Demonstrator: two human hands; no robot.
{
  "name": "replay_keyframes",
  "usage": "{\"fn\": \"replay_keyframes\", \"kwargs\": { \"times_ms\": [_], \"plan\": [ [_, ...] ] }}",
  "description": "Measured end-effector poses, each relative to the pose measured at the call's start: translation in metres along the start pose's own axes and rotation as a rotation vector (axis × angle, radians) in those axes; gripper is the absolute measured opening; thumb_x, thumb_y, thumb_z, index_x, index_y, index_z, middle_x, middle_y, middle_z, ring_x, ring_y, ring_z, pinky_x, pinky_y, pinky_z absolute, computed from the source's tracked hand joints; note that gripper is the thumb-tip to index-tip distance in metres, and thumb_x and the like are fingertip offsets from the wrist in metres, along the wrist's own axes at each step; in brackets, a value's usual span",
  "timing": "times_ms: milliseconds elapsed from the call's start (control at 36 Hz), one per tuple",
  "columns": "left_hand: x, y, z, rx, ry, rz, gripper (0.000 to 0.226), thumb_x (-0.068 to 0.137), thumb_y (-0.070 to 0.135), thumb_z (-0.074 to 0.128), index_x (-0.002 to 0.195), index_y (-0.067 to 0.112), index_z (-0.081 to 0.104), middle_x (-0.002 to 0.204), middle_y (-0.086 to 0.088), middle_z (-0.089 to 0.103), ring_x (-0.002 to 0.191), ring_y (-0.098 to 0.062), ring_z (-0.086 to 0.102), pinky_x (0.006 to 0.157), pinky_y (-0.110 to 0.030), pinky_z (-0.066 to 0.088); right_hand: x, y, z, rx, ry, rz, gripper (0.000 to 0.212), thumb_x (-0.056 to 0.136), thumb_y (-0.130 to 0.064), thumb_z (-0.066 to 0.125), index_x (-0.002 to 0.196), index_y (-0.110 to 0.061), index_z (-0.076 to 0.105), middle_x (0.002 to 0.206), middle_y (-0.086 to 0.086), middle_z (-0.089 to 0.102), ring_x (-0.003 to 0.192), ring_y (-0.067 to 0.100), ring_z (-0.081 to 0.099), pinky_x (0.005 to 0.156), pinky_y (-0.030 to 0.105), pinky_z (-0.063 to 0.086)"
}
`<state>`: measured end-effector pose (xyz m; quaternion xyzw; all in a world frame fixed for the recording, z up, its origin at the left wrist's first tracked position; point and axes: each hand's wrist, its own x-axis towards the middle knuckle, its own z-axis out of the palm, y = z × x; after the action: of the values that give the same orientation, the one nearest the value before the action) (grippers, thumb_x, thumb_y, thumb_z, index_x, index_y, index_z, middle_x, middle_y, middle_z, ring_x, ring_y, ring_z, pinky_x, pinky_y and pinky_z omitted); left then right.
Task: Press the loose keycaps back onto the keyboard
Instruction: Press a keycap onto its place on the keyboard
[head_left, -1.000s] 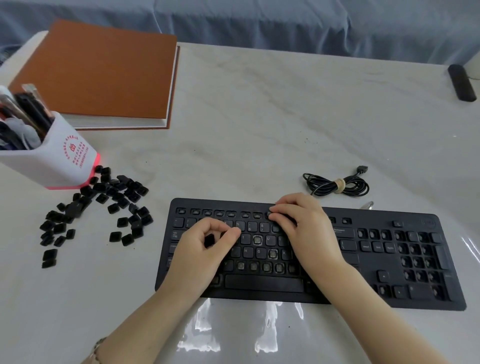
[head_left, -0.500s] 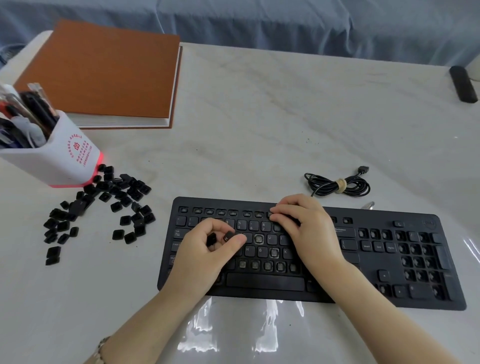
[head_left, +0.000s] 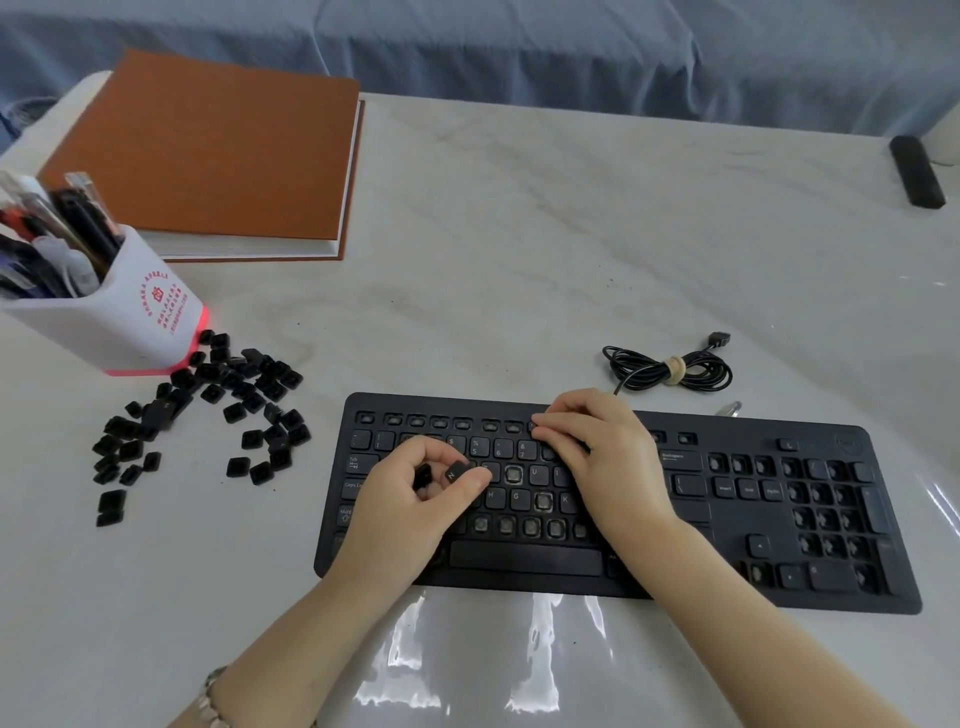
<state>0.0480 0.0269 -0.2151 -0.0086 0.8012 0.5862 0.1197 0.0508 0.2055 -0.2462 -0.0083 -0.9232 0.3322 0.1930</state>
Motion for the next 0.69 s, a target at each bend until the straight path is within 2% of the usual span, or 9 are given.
{"fn": "replay_keyframes", "kwargs": {
  "times_ms": [83, 167, 278, 417, 583, 611, 639, 667, 694],
  "plan": [
    [0.000, -0.001, 0.000, -0.006, -0.004, -0.014, 0.012, 0.077, 0.017, 0.075, 0.079, 0.015, 0.064, 0.056, 0.014, 0.047, 0.046, 0.001, 0.041, 0.049, -0.009, 0.037, -0.003, 0.000, -0.001, -0.087, 0.030, -0.104, 0.024, 0.084, -0.027, 0.057, 0.083, -0.012, 0.075, 0.083, 0.000, 0.064, 0.079, 0.011, 0.048, 0.069, 0.019, 0.041],
    [0.000, -0.001, -0.001, -0.013, -0.007, -0.010, 0.013, 0.076, 0.016, 0.076, 0.078, 0.016, 0.063, 0.053, 0.015, 0.047, 0.045, 0.000, 0.040, 0.048, -0.009, 0.036, -0.004, 0.001, -0.004, -0.198, 0.023, -0.218, 0.024, 0.086, -0.023, 0.054, 0.085, -0.011, 0.075, 0.086, 0.001, 0.065, 0.080, 0.015, 0.052, 0.062, 0.027, 0.048],
    [-0.002, 0.001, -0.001, -0.009, 0.003, 0.025, 0.014, 0.076, 0.011, 0.076, 0.079, 0.015, 0.062, 0.059, 0.012, 0.046, 0.047, 0.001, 0.042, 0.052, -0.008, 0.037, -0.005, 0.003, -0.009, -0.285, -0.030, -0.312, 0.024, 0.084, -0.018, 0.052, 0.092, -0.007, 0.072, 0.094, 0.006, 0.066, 0.081, 0.025, 0.058, 0.062, 0.035, 0.052],
    [-0.005, 0.002, 0.000, -0.017, 0.041, 0.090, 0.018, 0.076, 0.005, 0.075, 0.082, 0.015, 0.061, 0.066, 0.007, 0.048, 0.054, 0.003, 0.044, 0.058, -0.008, 0.039, -0.009, 0.000, -0.008, -0.321, -0.044, -0.272, 0.027, 0.081, -0.020, 0.050, 0.092, -0.010, 0.073, 0.100, 0.007, 0.066, 0.090, 0.024, 0.053, 0.064, 0.033, 0.048],
    [-0.010, 0.002, -0.002, 0.032, 0.015, 0.120, 0.017, 0.076, 0.007, 0.075, 0.080, 0.018, 0.062, 0.066, 0.016, 0.055, 0.062, 0.002, 0.049, 0.062, -0.007, 0.040, -0.010, -0.002, -0.010, -0.249, -0.120, -0.162, 0.031, 0.081, -0.023, 0.048, 0.095, -0.012, 0.073, 0.104, 0.005, 0.064, 0.096, 0.024, 0.055, 0.075, 0.036, 0.051],
    [-0.011, 0.002, -0.002, 0.036, 0.009, 0.123, 0.016, 0.076, 0.008, 0.075, 0.081, 0.018, 0.063, 0.065, 0.013, 0.055, 0.061, 0.002, 0.049, 0.062, -0.007, 0.040, -0.009, -0.002, -0.011, -0.212, -0.137, -0.126, 0.031, 0.082, -0.024, 0.049, 0.096, -0.012, 0.074, 0.105, 0.004, 0.064, 0.099, 0.022, 0.053, 0.082, 0.035, 0.049],
    [-0.012, 0.003, -0.003, 0.039, 0.006, 0.124, 0.016, 0.076, 0.008, 0.075, 0.081, 0.017, 0.064, 0.064, 0.010, 0.053, 0.061, 0.002, 0.049, 0.062, -0.007, 0.040, -0.008, -0.005, -0.012, -0.160, -0.140, -0.074, 0.028, 0.083, -0.023, 0.051, 0.095, -0.011, 0.074, 0.105, 0.003, 0.063, 0.103, 0.017, 0.049, 0.091, 0.028, 0.044],
    [-0.012, 0.003, -0.004, 0.041, 0.004, 0.125, 0.016, 0.076, 0.008, 0.075, 0.082, 0.017, 0.064, 0.063, 0.010, 0.052, 0.060, 0.002, 0.048, 0.062, -0.007, 0.039, -0.008, -0.009, -0.014, -0.099, -0.132, -0.006, 0.024, 0.083, -0.021, 0.056, 0.095, -0.011, 0.074, 0.105, 0.001, 0.062, 0.104, 0.011, 0.045, 0.096, 0.016, 0.035],
    [-0.013, 0.004, -0.005, 0.049, -0.002, 0.128, 0.016, 0.075, 0.009, 0.076, 0.082, 0.018, 0.065, 0.061, 0.011, 0.051, 0.059, 0.002, 0.048, 0.061, -0.007, 0.039, -0.009, -0.016, -0.016, -0.027, -0.116, 0.074, 0.018, 0.084, -0.017, 0.060, 0.093, -0.012, 0.075, 0.103, -0.003, 0.062, 0.103, 0.006, 0.042, 0.095, 0.005, 0.028]
  ]
}}
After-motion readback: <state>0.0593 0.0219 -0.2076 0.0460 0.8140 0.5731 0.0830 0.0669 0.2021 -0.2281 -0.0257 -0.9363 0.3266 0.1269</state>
